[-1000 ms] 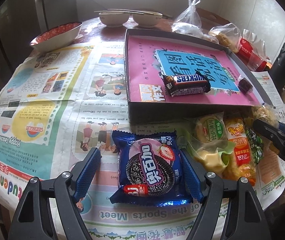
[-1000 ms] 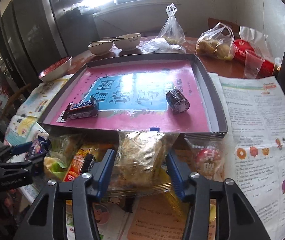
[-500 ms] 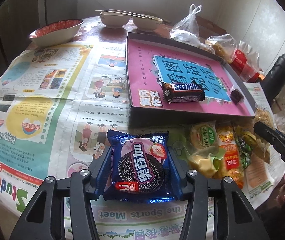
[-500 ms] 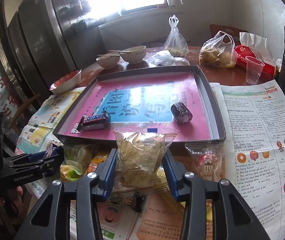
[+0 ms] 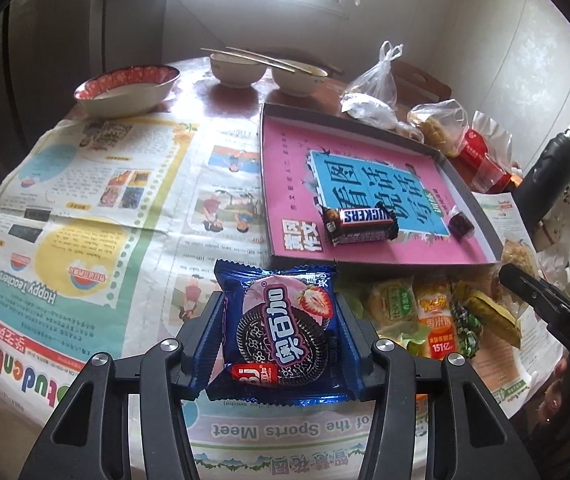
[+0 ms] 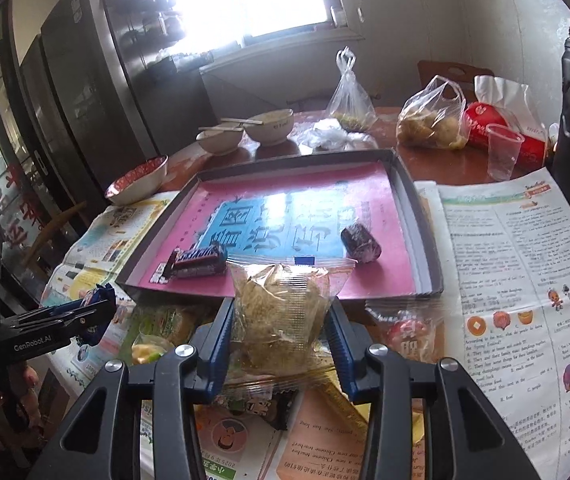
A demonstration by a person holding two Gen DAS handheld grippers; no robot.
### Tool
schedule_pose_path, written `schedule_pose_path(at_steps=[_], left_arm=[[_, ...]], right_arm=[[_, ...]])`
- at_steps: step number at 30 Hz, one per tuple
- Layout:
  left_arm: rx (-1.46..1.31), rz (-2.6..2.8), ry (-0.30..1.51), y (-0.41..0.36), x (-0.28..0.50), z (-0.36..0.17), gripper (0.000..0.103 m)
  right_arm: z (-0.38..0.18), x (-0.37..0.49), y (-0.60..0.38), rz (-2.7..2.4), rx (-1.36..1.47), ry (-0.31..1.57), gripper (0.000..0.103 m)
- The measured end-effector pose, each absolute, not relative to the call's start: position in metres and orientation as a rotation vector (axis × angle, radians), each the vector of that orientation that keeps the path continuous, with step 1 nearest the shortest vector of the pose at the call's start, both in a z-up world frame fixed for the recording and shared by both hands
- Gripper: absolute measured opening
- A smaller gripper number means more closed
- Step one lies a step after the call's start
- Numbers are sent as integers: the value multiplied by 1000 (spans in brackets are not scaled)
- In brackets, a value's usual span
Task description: Organize snacks
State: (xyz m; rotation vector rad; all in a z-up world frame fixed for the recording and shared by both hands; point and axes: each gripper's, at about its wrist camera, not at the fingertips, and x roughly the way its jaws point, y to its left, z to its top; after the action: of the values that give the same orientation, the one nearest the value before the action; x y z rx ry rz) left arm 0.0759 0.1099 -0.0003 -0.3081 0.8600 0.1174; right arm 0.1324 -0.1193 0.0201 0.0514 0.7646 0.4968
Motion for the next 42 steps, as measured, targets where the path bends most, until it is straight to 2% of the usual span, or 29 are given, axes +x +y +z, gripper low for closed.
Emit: schedule_pose_path(at_steps=[42], left_arm=[[-283, 22, 745, 88, 130, 41, 53]], right_arm=[[41, 152, -124, 457, 77, 706, 44]])
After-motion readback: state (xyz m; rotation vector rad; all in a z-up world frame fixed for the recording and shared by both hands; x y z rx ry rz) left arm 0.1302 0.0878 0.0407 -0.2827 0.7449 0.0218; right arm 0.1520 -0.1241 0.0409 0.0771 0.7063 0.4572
